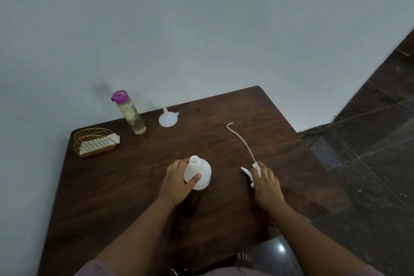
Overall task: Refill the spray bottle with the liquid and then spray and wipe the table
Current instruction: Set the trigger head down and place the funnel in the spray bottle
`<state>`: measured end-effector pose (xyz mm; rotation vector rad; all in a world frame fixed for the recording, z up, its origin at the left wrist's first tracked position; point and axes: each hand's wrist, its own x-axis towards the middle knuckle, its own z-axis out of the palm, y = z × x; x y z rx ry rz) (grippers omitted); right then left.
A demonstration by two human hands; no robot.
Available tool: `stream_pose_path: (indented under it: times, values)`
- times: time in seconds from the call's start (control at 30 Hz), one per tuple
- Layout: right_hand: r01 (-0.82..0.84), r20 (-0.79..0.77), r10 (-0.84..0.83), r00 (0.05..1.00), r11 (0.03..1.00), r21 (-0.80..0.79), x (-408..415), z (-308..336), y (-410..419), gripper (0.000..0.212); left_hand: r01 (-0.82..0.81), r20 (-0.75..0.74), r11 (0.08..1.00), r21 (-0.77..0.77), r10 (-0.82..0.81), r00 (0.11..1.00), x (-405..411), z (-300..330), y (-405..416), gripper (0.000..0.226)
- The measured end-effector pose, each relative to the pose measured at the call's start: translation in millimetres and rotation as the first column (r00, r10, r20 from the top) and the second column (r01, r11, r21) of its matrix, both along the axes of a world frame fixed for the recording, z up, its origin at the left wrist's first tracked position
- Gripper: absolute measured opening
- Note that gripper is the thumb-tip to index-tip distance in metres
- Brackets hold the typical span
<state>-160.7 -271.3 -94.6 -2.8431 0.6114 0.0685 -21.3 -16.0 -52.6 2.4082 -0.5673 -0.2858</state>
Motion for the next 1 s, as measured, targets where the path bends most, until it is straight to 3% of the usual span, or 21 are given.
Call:
stream_pose_path:
  times: [0.4, 0.63, 1.0]
  values:
    - [0.091, 0.061, -0.096, 0.994, 0.993, 0.076, 15.6, 32.6, 12.8, 0.047, 0.065, 0.036, 0.997, -0.032, -0.064, 0.997, 6.5, 11.2, 1.1, 0.061]
    - [0.009, 0.181, -0.029, 0.983, 0.993, 0.114, 47.0, 62.1, 44.8, 0.061, 0.097, 0.047, 0.995, 0.008, -0.097, 0.994, 17.4, 27.9, 11.2, 0.072]
    - [-0.056, 0.306, -0.008, 0.952, 0.978, 0.200, 94.7, 96.1, 93.1, 0.058, 0.081, 0.104, 0.996, 0.045, -0.085, 0.991, 37.2, 39.9, 54.0, 0.063]
